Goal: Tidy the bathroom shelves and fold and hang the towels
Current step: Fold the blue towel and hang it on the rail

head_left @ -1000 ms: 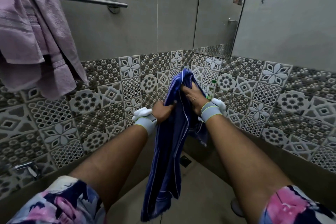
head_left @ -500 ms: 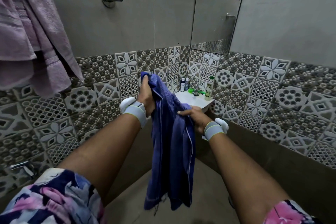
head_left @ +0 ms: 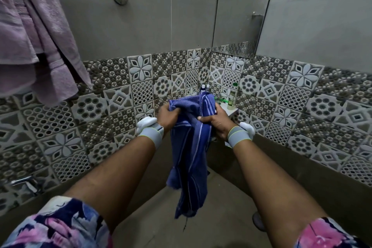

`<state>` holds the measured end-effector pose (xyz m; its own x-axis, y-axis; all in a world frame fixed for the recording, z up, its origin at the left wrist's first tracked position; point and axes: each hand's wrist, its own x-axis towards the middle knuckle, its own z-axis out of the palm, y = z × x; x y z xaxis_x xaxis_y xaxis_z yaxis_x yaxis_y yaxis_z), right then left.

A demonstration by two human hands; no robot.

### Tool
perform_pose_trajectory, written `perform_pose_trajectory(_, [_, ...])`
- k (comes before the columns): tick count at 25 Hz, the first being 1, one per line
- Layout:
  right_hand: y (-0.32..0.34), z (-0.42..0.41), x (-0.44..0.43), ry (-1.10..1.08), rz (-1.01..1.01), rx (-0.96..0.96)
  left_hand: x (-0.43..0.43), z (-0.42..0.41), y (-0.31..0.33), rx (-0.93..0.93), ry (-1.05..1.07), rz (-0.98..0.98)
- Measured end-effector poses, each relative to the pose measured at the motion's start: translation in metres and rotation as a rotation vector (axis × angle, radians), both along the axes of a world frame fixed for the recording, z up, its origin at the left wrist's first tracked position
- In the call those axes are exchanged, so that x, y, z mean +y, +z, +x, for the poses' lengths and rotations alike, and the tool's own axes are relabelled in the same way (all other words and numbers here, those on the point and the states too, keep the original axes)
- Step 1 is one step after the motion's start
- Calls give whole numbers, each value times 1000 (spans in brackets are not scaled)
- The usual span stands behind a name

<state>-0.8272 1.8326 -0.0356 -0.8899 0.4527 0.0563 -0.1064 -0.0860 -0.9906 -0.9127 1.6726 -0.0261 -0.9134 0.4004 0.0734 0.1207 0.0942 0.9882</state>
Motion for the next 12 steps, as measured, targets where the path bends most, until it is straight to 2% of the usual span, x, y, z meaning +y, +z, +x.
perform_pose_trajectory(4, [-5, -9, 20, -207, -33, 17, -4, -2, 5, 19, 73, 117])
perform_pose_trajectory(8, [-21, -25, 34, -350, -82, -11, 0, -6, 6, 9, 46, 228])
perform_pose_trajectory(12, [-31, -28, 42, -444, 14, -149, 1, 2, 20, -50, 137, 294])
